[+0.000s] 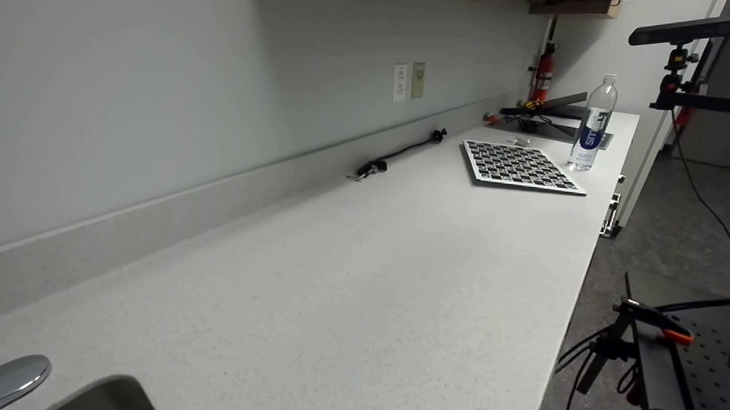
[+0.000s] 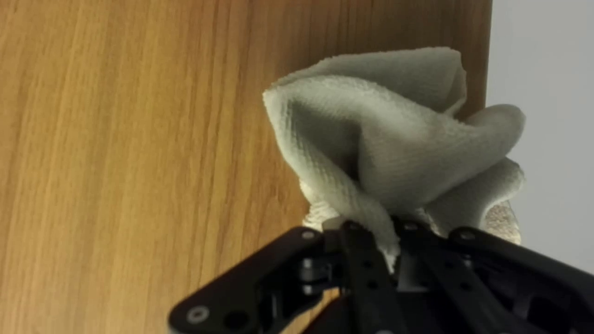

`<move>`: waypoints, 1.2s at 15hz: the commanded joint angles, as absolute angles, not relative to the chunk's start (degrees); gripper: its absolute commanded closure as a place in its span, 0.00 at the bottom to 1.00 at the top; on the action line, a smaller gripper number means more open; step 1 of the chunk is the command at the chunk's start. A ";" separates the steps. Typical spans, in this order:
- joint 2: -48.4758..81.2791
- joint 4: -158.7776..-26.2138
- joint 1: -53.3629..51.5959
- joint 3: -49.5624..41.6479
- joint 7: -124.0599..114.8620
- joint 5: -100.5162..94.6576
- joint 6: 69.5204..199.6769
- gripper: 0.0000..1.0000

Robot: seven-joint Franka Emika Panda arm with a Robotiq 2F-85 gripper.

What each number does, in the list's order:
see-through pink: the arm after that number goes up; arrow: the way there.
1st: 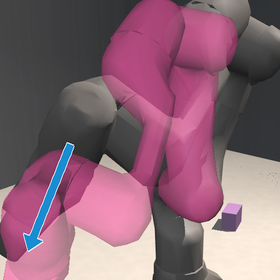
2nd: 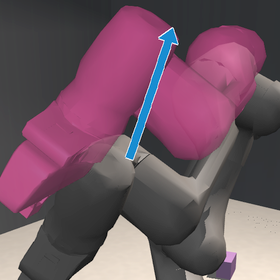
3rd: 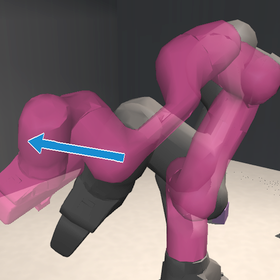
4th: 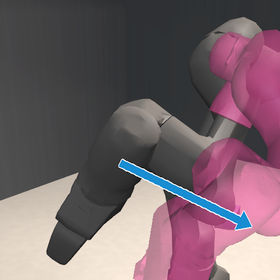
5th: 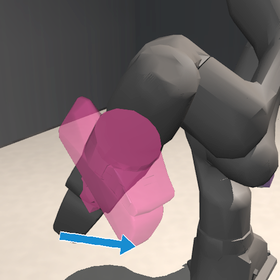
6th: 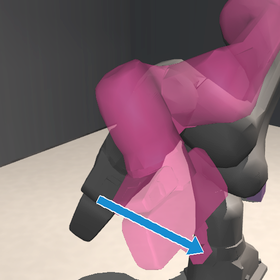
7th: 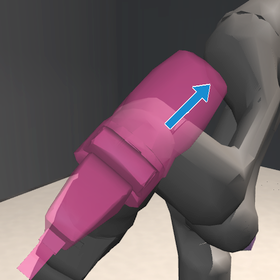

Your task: Use the white cloth to wipe the cupboard

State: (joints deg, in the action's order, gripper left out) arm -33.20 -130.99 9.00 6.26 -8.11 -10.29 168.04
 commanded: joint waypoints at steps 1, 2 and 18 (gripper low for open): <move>-29.32 -124.98 11.77 8.74 -9.14 -10.45 174.78 0.98; -29.42 -124.09 12.03 9.19 -8.89 -10.40 175.69 0.98; -24.96 -116.39 12.93 9.22 -7.32 -8.22 181.85 0.98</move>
